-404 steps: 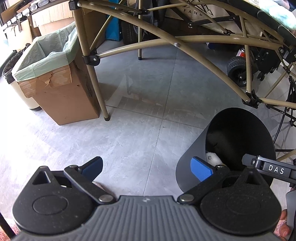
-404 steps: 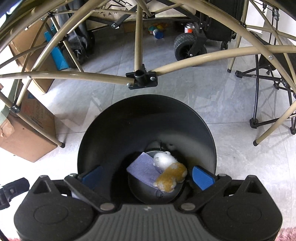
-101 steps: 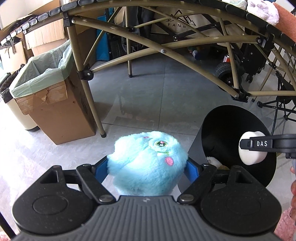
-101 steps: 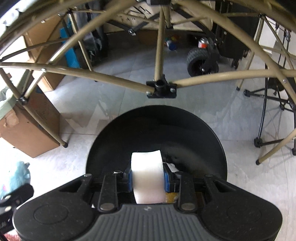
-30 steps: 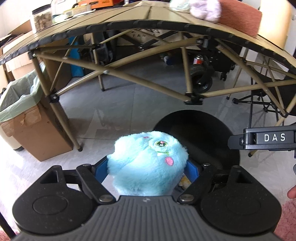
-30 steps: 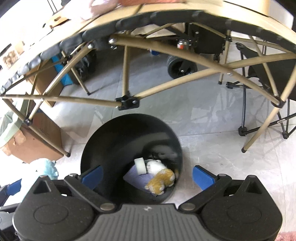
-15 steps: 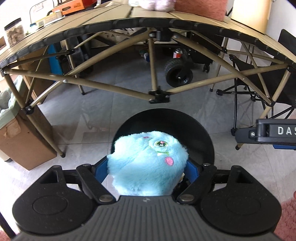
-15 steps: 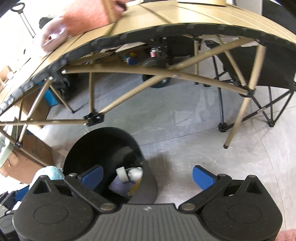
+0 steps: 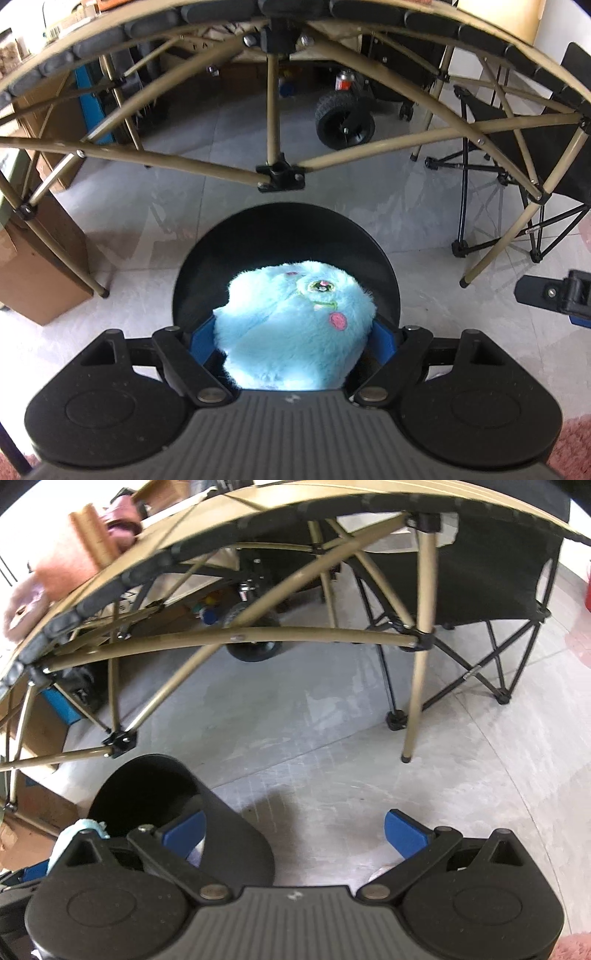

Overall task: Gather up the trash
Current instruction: 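Open the left gripper to drop the blue plush into the bin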

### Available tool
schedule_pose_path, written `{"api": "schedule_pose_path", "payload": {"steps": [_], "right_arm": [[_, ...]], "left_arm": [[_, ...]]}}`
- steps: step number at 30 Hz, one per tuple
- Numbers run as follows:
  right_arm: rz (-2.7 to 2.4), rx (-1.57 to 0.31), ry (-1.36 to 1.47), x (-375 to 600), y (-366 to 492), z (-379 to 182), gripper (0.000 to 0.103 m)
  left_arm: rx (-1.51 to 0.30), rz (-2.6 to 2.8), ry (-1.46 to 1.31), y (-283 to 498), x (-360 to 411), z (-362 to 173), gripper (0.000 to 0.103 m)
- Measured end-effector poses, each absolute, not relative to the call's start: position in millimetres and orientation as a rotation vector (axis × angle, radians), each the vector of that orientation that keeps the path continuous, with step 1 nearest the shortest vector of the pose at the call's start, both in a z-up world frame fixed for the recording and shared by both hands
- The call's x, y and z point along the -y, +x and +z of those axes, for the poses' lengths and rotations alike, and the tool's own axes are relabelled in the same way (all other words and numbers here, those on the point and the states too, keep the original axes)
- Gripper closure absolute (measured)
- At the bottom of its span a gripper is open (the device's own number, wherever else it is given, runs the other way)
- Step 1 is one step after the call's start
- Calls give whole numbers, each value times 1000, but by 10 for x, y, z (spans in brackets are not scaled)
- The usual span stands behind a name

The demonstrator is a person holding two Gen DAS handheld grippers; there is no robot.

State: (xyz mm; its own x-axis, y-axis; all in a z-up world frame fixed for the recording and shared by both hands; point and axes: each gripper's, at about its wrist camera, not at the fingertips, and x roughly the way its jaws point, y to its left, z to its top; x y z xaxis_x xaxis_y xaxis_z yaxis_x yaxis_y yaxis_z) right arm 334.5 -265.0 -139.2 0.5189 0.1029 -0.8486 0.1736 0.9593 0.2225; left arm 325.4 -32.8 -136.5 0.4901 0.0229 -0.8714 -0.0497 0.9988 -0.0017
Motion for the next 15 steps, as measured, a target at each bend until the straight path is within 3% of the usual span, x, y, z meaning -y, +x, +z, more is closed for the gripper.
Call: {"api": "schedule_pose_path", "payload": {"steps": [15], "right_arm": [[-66, -1035, 313, 2752, 3356, -1434, 0]], "left_arm": [[-1215, 91, -119, 3646, 339, -1548, 19]]}}
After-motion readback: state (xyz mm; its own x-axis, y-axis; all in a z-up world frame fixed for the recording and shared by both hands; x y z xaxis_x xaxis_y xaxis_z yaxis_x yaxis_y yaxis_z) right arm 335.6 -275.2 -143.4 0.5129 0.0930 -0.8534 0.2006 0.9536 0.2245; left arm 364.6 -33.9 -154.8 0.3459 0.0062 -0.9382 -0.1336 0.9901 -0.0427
